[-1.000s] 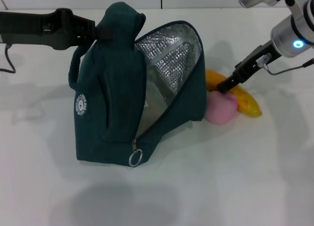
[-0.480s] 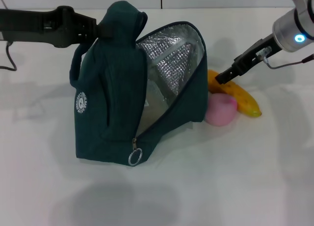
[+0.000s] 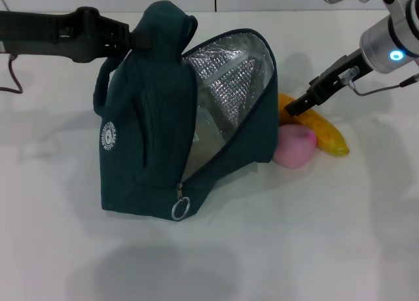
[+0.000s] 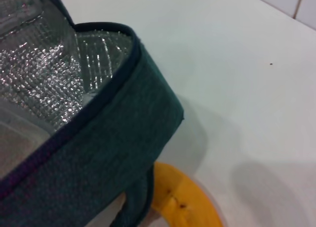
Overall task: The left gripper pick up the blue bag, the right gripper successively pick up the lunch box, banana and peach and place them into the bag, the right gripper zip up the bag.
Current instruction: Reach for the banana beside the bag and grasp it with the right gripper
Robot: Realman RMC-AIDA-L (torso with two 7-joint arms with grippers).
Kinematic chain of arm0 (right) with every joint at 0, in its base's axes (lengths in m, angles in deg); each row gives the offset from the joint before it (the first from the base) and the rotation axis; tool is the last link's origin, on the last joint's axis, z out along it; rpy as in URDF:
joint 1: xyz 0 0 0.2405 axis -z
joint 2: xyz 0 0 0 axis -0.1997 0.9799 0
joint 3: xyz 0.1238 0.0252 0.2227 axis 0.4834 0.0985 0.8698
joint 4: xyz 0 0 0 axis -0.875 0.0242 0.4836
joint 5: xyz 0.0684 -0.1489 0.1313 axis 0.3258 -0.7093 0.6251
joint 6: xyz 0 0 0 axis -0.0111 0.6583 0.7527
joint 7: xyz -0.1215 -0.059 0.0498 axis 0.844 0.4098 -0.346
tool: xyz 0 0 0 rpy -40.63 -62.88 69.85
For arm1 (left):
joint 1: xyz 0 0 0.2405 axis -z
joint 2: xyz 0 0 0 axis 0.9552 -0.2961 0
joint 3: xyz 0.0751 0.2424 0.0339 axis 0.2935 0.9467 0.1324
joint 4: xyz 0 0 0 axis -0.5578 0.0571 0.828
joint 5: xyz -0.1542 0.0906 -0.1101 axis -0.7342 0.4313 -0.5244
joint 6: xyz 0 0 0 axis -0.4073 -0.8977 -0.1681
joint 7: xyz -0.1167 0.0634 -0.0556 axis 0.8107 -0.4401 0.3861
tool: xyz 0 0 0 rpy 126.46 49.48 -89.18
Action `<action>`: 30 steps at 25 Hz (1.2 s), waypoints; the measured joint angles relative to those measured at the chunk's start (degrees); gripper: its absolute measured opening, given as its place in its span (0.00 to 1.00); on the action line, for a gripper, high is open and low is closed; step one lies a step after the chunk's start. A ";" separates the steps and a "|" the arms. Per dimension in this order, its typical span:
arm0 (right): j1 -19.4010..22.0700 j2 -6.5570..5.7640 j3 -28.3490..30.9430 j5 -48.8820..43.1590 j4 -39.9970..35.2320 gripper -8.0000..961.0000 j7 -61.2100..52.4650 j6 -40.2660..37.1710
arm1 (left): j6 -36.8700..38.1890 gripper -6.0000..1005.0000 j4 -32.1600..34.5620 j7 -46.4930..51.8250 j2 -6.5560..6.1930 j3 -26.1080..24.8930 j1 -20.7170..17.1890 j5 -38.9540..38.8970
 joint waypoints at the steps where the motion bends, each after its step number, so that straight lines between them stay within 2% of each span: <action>1: 0.00 0.10 -0.04 0.02 0.01 0.86 0.18 -0.02 | 0.00 0.04 -0.02 0.00 0.00 -0.02 0.00 0.00; 10: 0.02 0.43 -3.02 0.81 1.25 0.85 0.73 0.73 | -0.21 0.04 0.00 0.07 -0.04 -0.07 0.09 0.09; 25: 0.02 0.45 -4.08 1.45 3.32 0.85 1.78 3.63 | -0.80 0.04 -0.37 0.03 -0.22 -0.07 0.79 0.30; 30: 0.02 0.40 -5.40 1.36 3.24 0.63 1.78 3.91 | -0.95 0.04 -0.39 0.13 -0.33 0.01 0.90 0.34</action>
